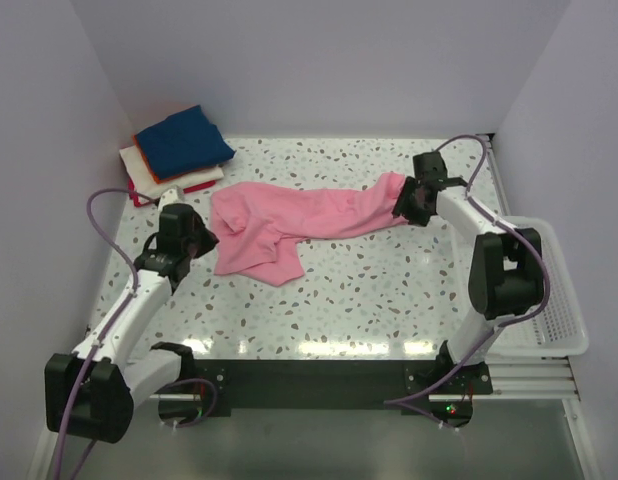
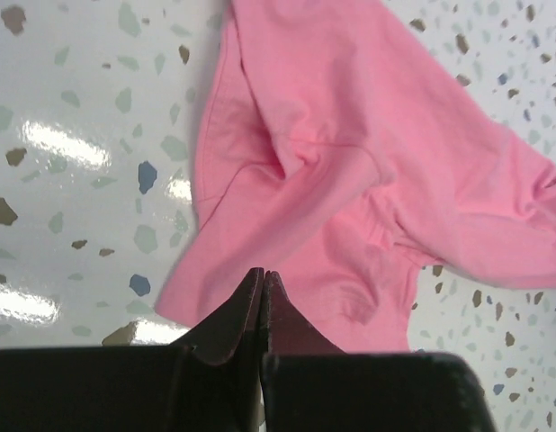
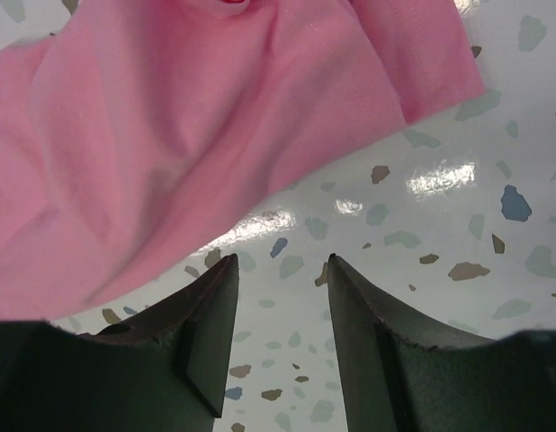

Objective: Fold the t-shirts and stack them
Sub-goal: Flatten the tshirt out

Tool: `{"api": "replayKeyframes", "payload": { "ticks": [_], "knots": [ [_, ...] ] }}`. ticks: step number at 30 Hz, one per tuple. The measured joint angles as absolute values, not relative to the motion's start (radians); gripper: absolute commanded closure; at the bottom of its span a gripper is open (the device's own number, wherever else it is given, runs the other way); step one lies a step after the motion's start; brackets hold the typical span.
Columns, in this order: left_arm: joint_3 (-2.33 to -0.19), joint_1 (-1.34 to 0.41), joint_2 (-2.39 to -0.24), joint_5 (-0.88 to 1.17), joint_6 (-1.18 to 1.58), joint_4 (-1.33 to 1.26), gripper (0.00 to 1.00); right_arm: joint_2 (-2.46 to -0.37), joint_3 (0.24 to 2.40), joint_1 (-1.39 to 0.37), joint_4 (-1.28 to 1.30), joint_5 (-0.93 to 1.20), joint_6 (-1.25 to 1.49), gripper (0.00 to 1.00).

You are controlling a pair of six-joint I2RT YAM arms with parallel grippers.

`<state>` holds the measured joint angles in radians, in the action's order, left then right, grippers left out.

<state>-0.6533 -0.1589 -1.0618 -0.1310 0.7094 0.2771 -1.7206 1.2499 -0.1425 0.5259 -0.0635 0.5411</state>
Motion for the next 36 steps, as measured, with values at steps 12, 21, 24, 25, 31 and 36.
{"api": "replayKeyframes", "payload": {
  "ticks": [12,21,24,25,31,36],
  "knots": [
    [-0.662,-0.153,-1.027,-0.134,0.672,0.299,0.45,-1.826,1.313,-0.090,0.521,-0.092,0.543,0.52],
    [-0.484,-0.152,-1.094,-0.139,0.700,0.277,0.37,-1.819,1.312,-0.091,0.520,-0.074,0.545,0.52],
    [-0.473,-0.152,-1.118,-0.143,0.700,0.250,0.37,-1.806,1.312,-0.092,0.519,-0.063,0.545,0.52],
    [-0.473,-0.152,-1.126,-0.144,0.700,0.240,0.38,-1.805,1.312,-0.092,0.517,-0.060,0.546,0.52],
    [-0.470,-0.152,-1.189,-0.146,0.714,0.160,0.42,-1.803,1.312,-0.091,0.513,-0.056,0.546,0.52],
    [-0.455,-0.152,-1.225,-0.147,0.723,0.101,0.48,-1.803,1.316,-0.091,0.516,-0.052,0.546,0.53]
  ]
}}
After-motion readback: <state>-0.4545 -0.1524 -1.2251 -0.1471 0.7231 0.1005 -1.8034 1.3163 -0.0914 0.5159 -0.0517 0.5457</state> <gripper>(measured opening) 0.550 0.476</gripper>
